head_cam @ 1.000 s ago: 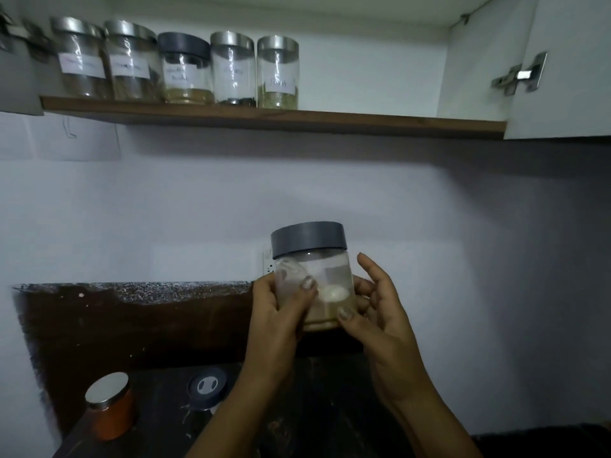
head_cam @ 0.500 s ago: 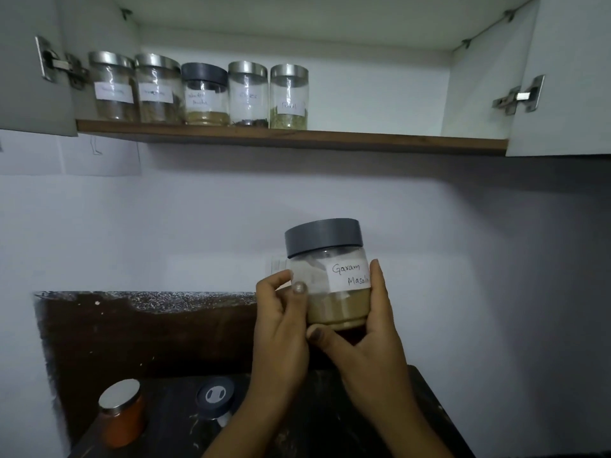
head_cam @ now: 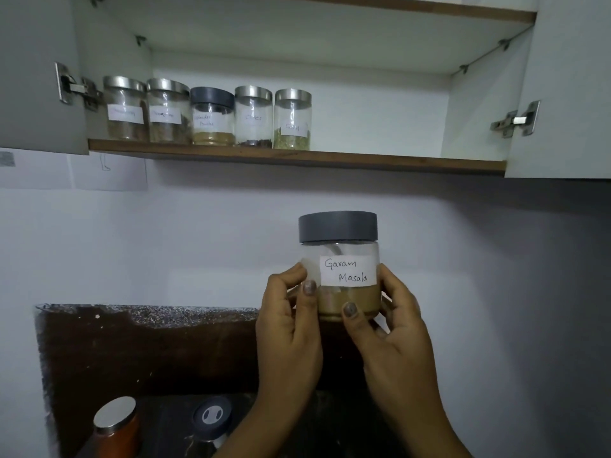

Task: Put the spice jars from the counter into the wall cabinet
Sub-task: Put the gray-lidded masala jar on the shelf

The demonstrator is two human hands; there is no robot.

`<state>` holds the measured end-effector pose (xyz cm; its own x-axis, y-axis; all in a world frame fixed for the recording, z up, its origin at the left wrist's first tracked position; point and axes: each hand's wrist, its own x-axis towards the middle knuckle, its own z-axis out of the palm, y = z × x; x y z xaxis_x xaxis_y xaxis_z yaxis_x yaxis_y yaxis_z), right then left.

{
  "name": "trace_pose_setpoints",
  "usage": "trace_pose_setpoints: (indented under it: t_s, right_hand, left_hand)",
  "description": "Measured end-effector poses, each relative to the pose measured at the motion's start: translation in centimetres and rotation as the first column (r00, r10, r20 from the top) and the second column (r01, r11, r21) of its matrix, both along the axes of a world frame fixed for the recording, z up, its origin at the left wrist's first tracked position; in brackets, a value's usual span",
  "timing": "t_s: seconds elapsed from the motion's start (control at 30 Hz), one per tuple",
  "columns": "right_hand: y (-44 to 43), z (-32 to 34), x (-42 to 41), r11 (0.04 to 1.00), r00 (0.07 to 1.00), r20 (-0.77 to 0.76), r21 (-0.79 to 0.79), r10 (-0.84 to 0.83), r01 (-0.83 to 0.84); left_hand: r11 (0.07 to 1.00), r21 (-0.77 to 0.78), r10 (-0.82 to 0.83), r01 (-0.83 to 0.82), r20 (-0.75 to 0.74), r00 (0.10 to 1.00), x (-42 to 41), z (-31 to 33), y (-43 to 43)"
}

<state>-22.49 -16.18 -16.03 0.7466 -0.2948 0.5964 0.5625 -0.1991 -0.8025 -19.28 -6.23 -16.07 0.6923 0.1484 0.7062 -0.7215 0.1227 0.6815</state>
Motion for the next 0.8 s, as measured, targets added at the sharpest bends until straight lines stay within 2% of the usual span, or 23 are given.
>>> trace_pose_setpoints:
  t_s: [0.13,0.3,0.53,0.8]
  right_hand:
    - [-1.1,1.9,1.7,0.997,0.996,0.037,-0.030,-0.075,0.076]
    - [-2.7,5.6,5.7,0.996,0.986,0.154,-0.062,-0.057,0.067]
    - [-4.6,11.7,12.1,0.988,0.961,0.271,-0.124,-0.057,0.093]
    - [-7.1,17.1,20.9,0.938,0.902,0.396,-0.213,-0.173,0.273]
  left_hand:
    - [0.989,0.139,0.043,-0.054,0.085,0.995,1.3,1.4,-0.3]
    - [0.960,0.222,0.130,-0.168,0.179,0.975,4.3,5.1,-1.2]
    - [0.901,0.254,0.247,-0.352,0.368,0.896,10.5,11.1,-3.1]
    - [0.850,0.280,0.312,-0.447,0.416,0.854,18.7,16.4,-5.9]
